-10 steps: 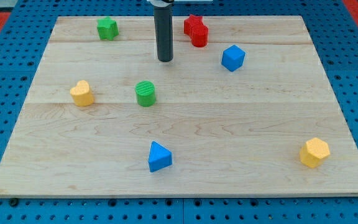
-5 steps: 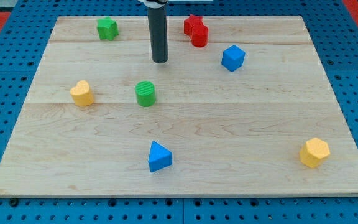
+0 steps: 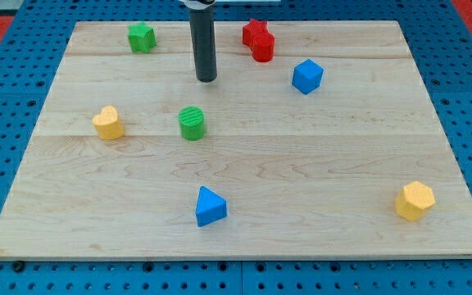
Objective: Push green circle into green star
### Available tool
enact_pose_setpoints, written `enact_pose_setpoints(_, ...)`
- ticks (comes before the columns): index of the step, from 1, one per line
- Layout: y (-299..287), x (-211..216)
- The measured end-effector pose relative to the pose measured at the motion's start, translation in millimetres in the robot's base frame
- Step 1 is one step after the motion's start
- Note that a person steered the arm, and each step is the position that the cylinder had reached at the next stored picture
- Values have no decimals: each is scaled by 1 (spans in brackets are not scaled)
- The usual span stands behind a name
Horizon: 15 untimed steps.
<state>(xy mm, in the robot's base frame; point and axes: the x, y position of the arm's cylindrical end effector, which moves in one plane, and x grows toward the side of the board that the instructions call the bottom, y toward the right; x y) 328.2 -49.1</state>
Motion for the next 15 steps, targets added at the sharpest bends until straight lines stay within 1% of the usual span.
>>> enact_pose_setpoints(2,-2,0)
enact_pose_setpoints(3,6,6)
enact_pose_setpoints(4,15,53)
enact_pose_setpoints(5,54,69)
enact_pose_setpoints(6,41,121)
enact_pose_setpoints(7,-31,124)
enact_pose_setpoints(8,-45,107)
enact_pose_setpoints(9,-32,100)
enact_pose_setpoints(10,14,96)
enact_pose_setpoints(11,-7,83)
enact_pose_setpoints(12,-42,64)
enact_pose_setpoints(13,-23,22)
enact_pose_setpoints(14,-20,-4)
enact_pose_setpoints(15,-32,-16)
